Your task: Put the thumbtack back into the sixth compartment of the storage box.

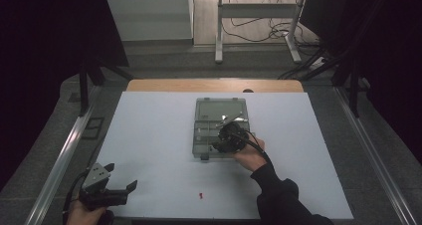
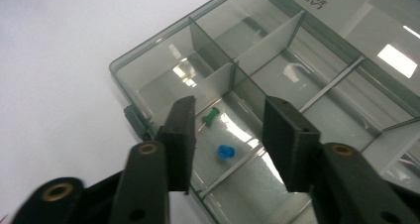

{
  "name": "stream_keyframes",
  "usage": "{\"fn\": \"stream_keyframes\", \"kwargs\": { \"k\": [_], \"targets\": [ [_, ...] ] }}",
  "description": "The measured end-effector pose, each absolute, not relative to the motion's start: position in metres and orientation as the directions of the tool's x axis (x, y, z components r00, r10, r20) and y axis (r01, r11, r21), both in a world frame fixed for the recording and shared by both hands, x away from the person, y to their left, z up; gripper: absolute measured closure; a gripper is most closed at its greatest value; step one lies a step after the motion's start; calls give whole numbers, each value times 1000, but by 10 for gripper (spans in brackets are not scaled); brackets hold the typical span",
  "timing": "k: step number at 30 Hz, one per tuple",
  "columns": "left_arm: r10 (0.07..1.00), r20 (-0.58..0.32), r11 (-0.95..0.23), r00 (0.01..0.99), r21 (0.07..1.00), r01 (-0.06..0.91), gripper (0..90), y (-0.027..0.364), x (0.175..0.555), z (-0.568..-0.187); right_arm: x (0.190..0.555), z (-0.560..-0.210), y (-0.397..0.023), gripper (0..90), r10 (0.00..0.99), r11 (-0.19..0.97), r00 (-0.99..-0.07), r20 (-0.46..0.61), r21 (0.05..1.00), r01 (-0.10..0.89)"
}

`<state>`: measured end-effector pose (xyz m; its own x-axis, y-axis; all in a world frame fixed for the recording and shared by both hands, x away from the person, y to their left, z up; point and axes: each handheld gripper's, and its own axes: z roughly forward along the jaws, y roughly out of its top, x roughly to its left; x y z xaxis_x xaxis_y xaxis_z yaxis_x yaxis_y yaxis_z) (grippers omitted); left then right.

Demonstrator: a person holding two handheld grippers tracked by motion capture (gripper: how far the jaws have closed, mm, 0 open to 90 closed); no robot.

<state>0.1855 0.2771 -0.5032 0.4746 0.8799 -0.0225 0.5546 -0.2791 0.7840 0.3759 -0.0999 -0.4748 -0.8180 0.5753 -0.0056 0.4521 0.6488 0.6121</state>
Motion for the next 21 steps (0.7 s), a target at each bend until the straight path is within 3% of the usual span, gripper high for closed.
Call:
{"fn": "stream_keyframes", "kwargs": {
  "k": [11, 21],
  "targets": [
    [878, -22, -281, 479, 785, 552, 26, 277, 185, -503, 367, -473, -101, 252, 571, 655, -821, -26, 618, 435],
    [877, -21, -282, 479, 786, 550, 26, 277, 185, -503, 352, -470, -101, 147, 534, 670, -845, -40, 629, 394]
  ]
}}
